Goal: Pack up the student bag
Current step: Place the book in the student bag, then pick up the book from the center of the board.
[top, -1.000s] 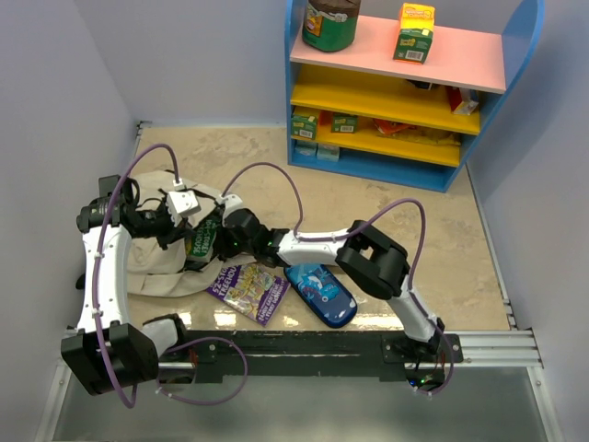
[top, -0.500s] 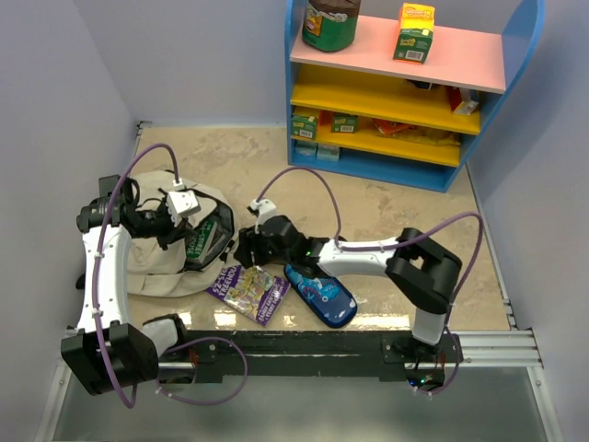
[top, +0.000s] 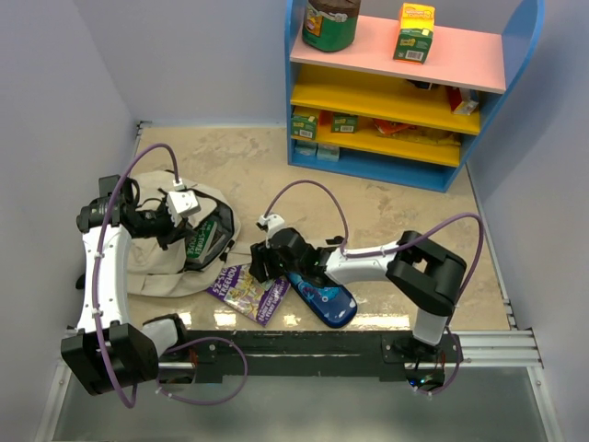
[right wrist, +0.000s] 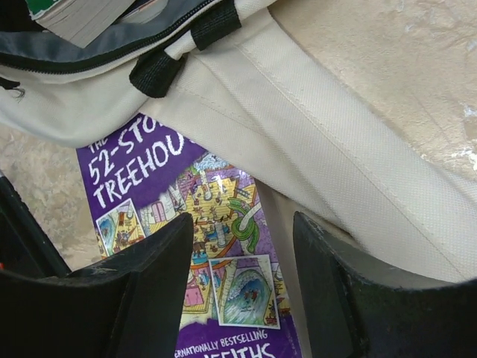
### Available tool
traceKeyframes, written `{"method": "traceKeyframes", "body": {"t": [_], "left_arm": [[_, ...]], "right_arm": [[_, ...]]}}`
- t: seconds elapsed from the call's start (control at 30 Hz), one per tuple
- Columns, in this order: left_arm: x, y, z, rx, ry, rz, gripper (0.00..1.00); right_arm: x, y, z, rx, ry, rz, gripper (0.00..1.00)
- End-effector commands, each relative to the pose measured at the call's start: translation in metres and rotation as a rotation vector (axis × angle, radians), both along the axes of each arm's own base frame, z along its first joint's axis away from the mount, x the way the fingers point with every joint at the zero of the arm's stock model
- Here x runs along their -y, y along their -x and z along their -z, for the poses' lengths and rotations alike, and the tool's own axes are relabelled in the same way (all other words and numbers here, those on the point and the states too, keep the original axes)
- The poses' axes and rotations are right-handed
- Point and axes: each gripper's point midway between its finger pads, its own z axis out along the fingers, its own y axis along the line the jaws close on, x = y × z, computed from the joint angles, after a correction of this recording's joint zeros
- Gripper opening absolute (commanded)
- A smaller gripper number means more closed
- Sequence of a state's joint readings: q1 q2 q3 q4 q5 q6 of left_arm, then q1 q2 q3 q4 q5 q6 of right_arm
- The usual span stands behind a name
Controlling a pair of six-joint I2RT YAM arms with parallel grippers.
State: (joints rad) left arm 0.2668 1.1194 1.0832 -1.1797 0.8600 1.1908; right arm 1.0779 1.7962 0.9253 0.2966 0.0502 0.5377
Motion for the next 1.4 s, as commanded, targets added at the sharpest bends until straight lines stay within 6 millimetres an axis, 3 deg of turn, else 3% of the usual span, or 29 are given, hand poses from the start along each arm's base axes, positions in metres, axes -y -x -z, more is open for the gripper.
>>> {"method": "traceKeyframes", "body": {"t": [0.0,0.27,0.3,0.4,0.5,0.53,0.6,0.73,0.83,0.87,0.97,1.0,1.07,1.1,1.13,1.2,1.23,1.33,1.37], "left_arm": [[0.012,-0.001,-0.018,0.046,0.050,0.041,0.00],[0.012,-0.005,-0.018,0.044,0.060,0.040,0.00],[0.012,-0.005,-0.020,0.049,0.058,0.041,0.00],[0.011,-0.004,-0.019,0.048,0.051,0.038,0.00],[0.010,-0.003,-0.017,0.044,0.045,0.035,0.00],[0.009,-0.003,-0.016,0.043,0.041,0.033,0.00],[0.009,-0.003,-0.016,0.045,0.040,0.033,0.00],[0.008,-0.004,-0.015,0.048,0.035,0.031,0.00],[0.007,-0.006,-0.013,0.045,0.032,0.021,0.00],[0.007,-0.006,-0.013,0.047,0.033,0.023,0.00],[0.006,-0.008,-0.012,0.043,0.031,0.017,0.00],[0.006,-0.009,-0.012,0.043,0.032,0.016,0.00],[0.006,-0.010,-0.014,0.047,0.036,0.012,0.00],[0.006,-0.011,-0.015,0.053,0.035,0.015,0.00],[0.006,-0.011,-0.016,0.050,0.041,0.011,0.00],[0.007,-0.012,-0.016,0.050,0.042,0.012,0.00],[0.006,-0.011,-0.015,0.050,0.043,0.009,0.00],[0.008,-0.010,-0.015,0.046,0.050,0.009,0.00],[0.008,-0.010,-0.016,0.046,0.053,0.008,0.00]], "right_arm": [[-0.001,0.006,-0.001,0.035,0.016,-0.015,0.59],[-0.009,0.037,0.035,0.047,0.135,-0.078,0.58],[-0.006,0.037,0.049,0.058,0.187,-0.060,0.57],[-0.005,0.041,0.066,0.072,0.272,-0.052,0.49],[0.004,0.046,0.085,0.075,0.334,-0.034,0.30],[0.006,0.047,0.089,0.074,0.343,-0.031,0.15],[0.012,0.052,0.093,0.070,0.343,-0.032,0.00],[0.015,0.059,0.085,0.055,0.304,-0.040,0.00],[0.011,0.068,0.059,0.040,0.210,-0.067,0.00],[0.005,0.070,0.030,0.057,0.127,-0.084,0.00],[-0.001,0.087,-0.022,0.075,-0.036,-0.180,0.00],[-0.002,0.089,-0.055,0.101,-0.109,-0.193,0.00],[0.003,0.091,-0.079,0.132,-0.131,-0.214,0.00],[0.006,0.092,-0.109,0.165,-0.187,-0.217,0.00],[0.008,0.093,-0.123,0.180,-0.209,-0.222,0.00],[0.016,0.088,-0.151,0.215,-0.258,-0.186,0.00],[0.024,0.083,-0.174,0.245,-0.300,-0.156,0.00],[0.039,0.054,-0.201,0.275,-0.341,-0.059,0.00],[0.046,0.034,-0.207,0.275,-0.359,-0.016,0.00]]}}
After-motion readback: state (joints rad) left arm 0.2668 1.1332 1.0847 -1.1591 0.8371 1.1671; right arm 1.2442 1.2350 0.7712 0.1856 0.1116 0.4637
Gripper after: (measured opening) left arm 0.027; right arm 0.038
